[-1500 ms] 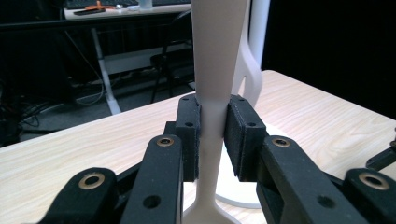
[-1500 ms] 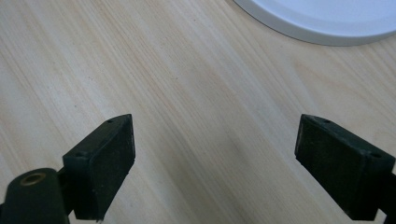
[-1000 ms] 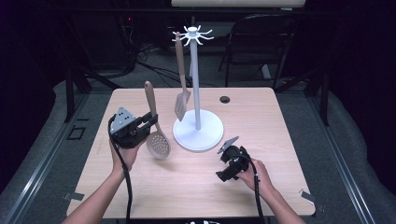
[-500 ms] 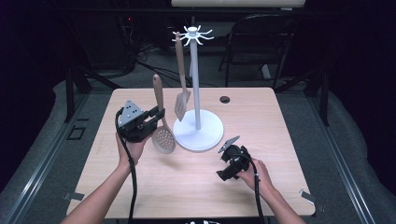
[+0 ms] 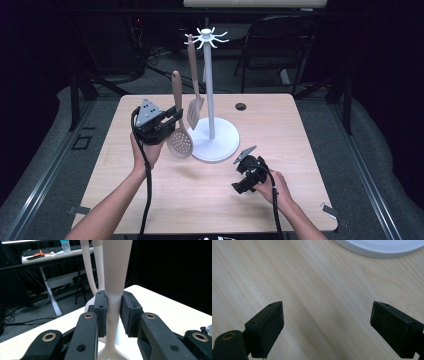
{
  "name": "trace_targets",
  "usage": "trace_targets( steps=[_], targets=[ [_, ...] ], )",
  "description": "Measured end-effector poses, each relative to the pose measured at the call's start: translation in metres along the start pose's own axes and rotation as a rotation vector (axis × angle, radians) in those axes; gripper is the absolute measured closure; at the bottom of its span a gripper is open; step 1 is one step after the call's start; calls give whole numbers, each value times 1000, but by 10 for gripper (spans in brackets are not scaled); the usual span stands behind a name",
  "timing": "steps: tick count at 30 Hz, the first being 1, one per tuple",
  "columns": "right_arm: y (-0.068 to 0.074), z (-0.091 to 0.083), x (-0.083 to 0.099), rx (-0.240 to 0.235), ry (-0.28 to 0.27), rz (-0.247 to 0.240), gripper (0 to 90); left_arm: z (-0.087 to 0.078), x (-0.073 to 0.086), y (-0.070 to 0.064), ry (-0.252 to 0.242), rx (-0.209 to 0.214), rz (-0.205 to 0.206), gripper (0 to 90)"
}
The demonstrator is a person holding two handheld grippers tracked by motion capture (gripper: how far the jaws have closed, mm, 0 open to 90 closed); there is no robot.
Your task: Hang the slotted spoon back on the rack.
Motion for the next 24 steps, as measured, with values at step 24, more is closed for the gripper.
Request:
trace_targets(
  steps=[24],
  targets=[
    [-1, -1, -1, 8, -14, 1, 109, 30, -37, -7, -6, -17, -12, 760]
  ],
)
Point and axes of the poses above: each handheld gripper's, and its own axes: z roughly forward along the jaws, x roughly out of its underside, y roughly to its left, the point moved 7 cm from there along z, roughly forward along the jaws, and after that the axes turned 11 degrees about x, right-handed, at the moved point
